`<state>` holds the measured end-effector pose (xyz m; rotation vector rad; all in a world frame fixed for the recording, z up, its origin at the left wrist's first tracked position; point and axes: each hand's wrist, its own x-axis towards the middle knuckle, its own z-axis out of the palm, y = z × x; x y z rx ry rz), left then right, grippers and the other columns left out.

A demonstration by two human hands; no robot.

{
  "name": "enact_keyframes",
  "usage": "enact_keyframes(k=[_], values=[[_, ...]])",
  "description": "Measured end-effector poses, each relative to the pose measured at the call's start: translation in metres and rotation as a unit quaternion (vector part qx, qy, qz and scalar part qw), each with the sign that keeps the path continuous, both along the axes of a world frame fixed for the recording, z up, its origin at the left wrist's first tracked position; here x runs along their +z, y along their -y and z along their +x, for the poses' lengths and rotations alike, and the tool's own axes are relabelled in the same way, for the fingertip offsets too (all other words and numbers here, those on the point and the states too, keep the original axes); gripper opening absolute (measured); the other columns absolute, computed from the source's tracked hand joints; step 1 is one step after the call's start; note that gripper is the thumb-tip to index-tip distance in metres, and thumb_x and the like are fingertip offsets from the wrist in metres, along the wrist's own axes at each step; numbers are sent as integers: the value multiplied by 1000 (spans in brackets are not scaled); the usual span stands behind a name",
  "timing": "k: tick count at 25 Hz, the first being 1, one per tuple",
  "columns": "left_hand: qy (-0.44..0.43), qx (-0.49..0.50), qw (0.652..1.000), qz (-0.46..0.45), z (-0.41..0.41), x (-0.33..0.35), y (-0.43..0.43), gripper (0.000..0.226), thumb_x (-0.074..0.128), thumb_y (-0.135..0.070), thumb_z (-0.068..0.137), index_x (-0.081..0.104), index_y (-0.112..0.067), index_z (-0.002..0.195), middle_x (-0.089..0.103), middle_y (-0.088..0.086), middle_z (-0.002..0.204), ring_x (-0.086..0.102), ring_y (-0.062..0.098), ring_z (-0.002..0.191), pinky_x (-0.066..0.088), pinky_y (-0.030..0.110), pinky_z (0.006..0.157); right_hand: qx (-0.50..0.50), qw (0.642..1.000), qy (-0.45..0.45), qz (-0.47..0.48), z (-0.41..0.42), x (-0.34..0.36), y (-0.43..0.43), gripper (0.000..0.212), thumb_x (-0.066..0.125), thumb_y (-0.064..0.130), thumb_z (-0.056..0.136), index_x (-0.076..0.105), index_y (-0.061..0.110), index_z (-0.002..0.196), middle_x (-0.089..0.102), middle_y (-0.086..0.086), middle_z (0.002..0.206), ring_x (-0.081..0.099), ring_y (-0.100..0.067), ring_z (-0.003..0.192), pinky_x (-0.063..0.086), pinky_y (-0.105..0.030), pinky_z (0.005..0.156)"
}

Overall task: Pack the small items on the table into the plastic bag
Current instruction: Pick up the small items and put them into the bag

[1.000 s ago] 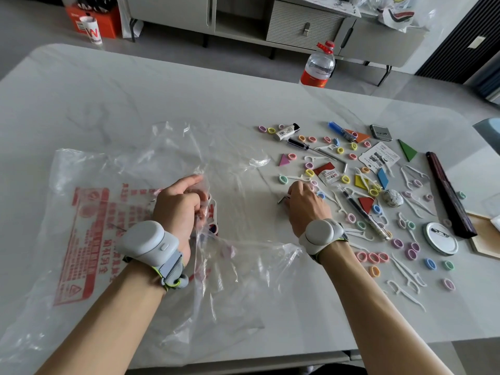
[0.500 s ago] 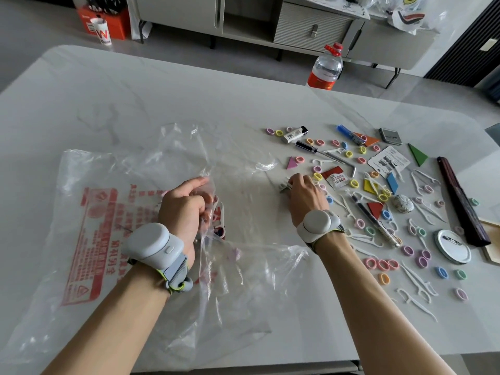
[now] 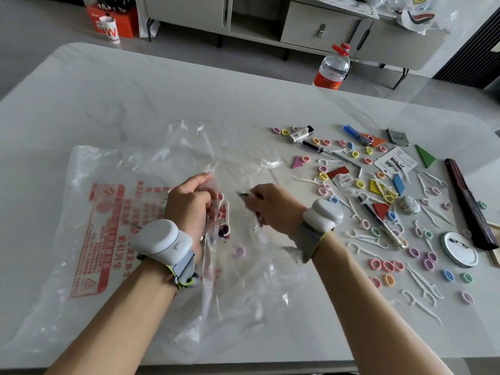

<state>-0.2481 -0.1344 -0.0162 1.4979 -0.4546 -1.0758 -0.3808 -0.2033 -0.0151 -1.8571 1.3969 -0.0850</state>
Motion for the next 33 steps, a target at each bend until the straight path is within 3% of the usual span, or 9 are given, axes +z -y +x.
enact_keyframes(k=[4, 7, 11, 15, 18, 21, 25, 27, 33], values=[[18, -8, 1000, -4, 6, -2, -1, 61, 40, 3, 60, 68, -15, 111, 53, -8, 50, 44, 15, 48, 38, 23, 50, 29, 997, 48, 44, 23, -14, -10, 22, 53, 15, 94, 64, -4, 91, 64, -13, 71, 58, -23, 64, 51, -39, 71], [18, -10, 1000, -3, 10, -2, -2, 58, 38, 10, 68, 67, -15, 112, 52, -5, 52, 42, 16, 48, 36, 23, 50, -8, 966, 199, 164, 25, -14, -10, 24, 51, 0, 93, 58, -4, 116, 68, -18, 87, 66, -26, 75, 56, -37, 86], [17, 1, 1000, -4, 11, -1, -2, 59, 36, 13, 71, 67, -15, 113, 55, -3, 59, 42, 13, 43, 35, 19, 45, 4, 944, 268, 191, 21, -11, -10, 33, 45, -12, 92, 51, -11, 125, 62, -32, 112, 65, -22, 79, 57, -23, 79], [19, 3, 1000, -9, 11, 0, -1, 57, 39, 10, 71, 67, -15, 113, 56, 0, 67, 44, 15, 49, 37, 22, 49, -10, 959, 257, 120, 9, -12, -7, 31, 45, -17, 89, 60, -5, 113, 68, -20, 97, 68, -15, 68, 59, -23, 66], [17, 0, 1000, -8, 12, 2, 1, 58, 40, 7, 67, 68, -16, 112, 55, 0, 66, 44, 15, 51, 36, 21, 49, -21, 976, 214, 27, -11, -9, -3, 22, 57, -5, 87, 68, 14, 93, 73, -4, 85, 68, -14, 66, 50, -21, 55], [15, 2, 1000, -5, 10, 6, 0, 58, 37, 12, 69, 68, -17, 110, 53, 1, 61, 42, 14, 46, 32, 15, 42, -56, 980, 190, 19, -34, -8, -4, 17, 63, 0, 84, 68, 15, 90, 73, -5, 85, 63, -14, 64, 44, -21, 50], [7, 7, 1000, 0, 13, 9, 0, 58, 37, 12, 72, 67, -16, 112, 51, 3, 60, 40, 9, 38, 31, 12, 37, -142, 977, 39, -152, -53, -11, 30, 16, 66, 18, 82, 70, 21, 97, 70, 4, 91, 62, -14, 78, 51, -31, 71], [0, 5, 1000, 5, 14, 9, 1, 58, 37, 11, 73, 67, -15, 115, 51, 1, 58, 39, 11, 40, 30, 11, 36, -163, 963, -33, -213, -58, -9, 65, 26, 68, 27, 81, 66, 20, 106, 66, 0, 105, 60, -20, 95, 45, -30, 79], [-30, -3, 999, 17, 17, 12, 1, 57, 36, 12, 75, 64, -14, 117, 51, 1, 55, 38, 8, 34, 27, 10, 33, -79, 942, -278, -171, -47, -6, 118, 65, 57, 47, 86, 40, 9, 136, 36, -13, 141, 43, -29, 127, 39, -35, 98]])
